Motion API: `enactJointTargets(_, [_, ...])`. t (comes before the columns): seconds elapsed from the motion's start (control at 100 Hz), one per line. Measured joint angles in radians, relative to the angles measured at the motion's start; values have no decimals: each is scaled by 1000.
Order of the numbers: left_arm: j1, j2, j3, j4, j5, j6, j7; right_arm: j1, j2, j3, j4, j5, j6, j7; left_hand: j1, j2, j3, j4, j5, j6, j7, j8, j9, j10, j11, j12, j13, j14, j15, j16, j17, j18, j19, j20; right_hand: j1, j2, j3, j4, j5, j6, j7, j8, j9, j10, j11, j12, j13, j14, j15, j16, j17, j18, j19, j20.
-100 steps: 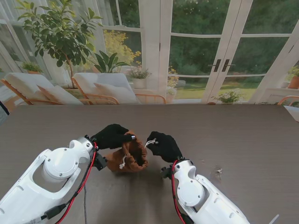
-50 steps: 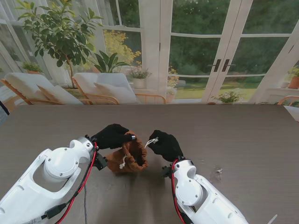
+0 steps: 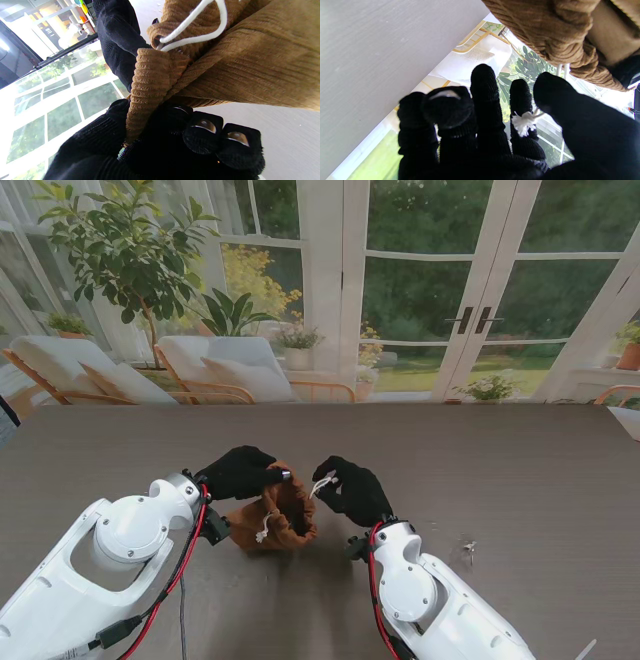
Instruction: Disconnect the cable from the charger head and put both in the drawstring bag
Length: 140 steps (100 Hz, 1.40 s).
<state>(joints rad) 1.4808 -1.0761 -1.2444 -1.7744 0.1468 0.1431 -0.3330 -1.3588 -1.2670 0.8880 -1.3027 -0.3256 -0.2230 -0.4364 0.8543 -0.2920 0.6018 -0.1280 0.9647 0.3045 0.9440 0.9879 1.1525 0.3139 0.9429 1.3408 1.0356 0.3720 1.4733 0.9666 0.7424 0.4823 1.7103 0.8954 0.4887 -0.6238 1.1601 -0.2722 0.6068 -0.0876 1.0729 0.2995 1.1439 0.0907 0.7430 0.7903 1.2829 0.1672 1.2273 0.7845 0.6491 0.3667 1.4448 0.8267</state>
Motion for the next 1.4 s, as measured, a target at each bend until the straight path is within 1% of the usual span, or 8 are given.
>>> enactJointTargets(0.1, [1, 0, -1, 0, 0, 2, 0, 0, -1, 0, 0, 3, -1, -1, 0, 0, 0, 0, 0, 0, 0, 0, 0, 0, 0, 0, 0, 0, 0, 0, 0, 0, 0, 0, 36, 0, -1, 0, 23, -31, 22, -21, 26, 0, 0, 0, 0, 0, 7, 1, 0, 0, 0, 0])
enactJointTargets(0.39, [3, 0, -2, -1, 0, 2, -2, -1, 0, 2, -2, 3, -4, 11, 0, 0, 0, 0, 0, 0, 0, 0, 0, 0, 0, 0, 0, 0, 0, 0, 0, 0, 0, 0, 28, 0, -1, 0, 21, -42, -17, -27, 13, 0, 0, -1, 0, -2, 21, 2, 0, -1, -1, 0])
enactJointTargets(0.51, [0, 1, -1, 1, -1, 1, -4, 0, 0, 2, -1, 5, -21, 9, 0, 0, 0, 0, 0, 0, 0, 0, 0, 0, 0, 0, 0, 0, 0, 0, 0, 0, 0, 0, 68, 0, -3, 0, 99, -57, 23, -43, 67, 1, 1, -1, 0, -2, 70, 24, 0, -2, -1, 0])
enactJointTargets(0.74, [-3, 1, 0, 4, -2, 0, -7, -2, -2, 2, 0, 38, -49, 14, 0, 0, 0, 0, 0, 0, 0, 0, 0, 0, 0, 0, 0, 0, 0, 0, 0, 0, 0, 0, 67, 3, -5, 0, 171, -68, 30, -45, 137, 2, 5, -2, 0, -2, 143, 51, 0, -3, 2, 0])
enactJointTargets(0.99, [-2, 1, -1, 4, -2, 1, -8, -9, -3, 6, -2, 47, -50, 23, 0, 0, 0, 0, 0, 1, 0, 0, 0, 0, 0, 0, 0, 1, 0, 0, 0, 0, 0, 0, 67, 3, -4, 0, 174, -54, 30, -42, 146, 3, 1, -2, 0, -2, 154, 53, 0, -3, 10, 0])
enactJointTargets(1.09, [-2, 1, -2, 4, -2, 1, -9, -9, -2, 9, -2, 25, -36, 20, 0, 0, 0, 0, 0, 1, 0, 0, 0, 1, 0, 0, 0, 1, 0, 0, 0, 0, 0, 0, 67, 0, -2, 0, 86, -27, 8, -41, 100, 4, -25, 3, 0, -2, 109, 36, 0, -3, 10, 0])
enactJointTargets(1.21, [-2, 2, -3, 4, -2, 1, -9, -7, 1, 13, -2, -8, -33, 16, 0, 0, 0, 0, 0, 1, 0, 0, 0, 1, 0, 0, 0, 1, 0, 0, 0, 0, 0, 0, 61, -64, 23, 0, 7, -17, -87, -19, 28, 4, -27, 35, 0, -11, 50, 13, 0, -8, 10, 0])
enactJointTargets(1.4, [-2, 2, -3, 4, -3, 2, -9, -6, 5, 15, -2, -55, -38, -20, 0, 0, 0, 0, 0, 1, 0, 0, 0, 1, 0, 0, 0, 1, 0, 0, 0, 0, 0, 0, 113, -150, 24, 0, 26, -59, -37, 4, 0, 4, -27, 42, 0, -28, 36, 12, 0, -11, 10, 0])
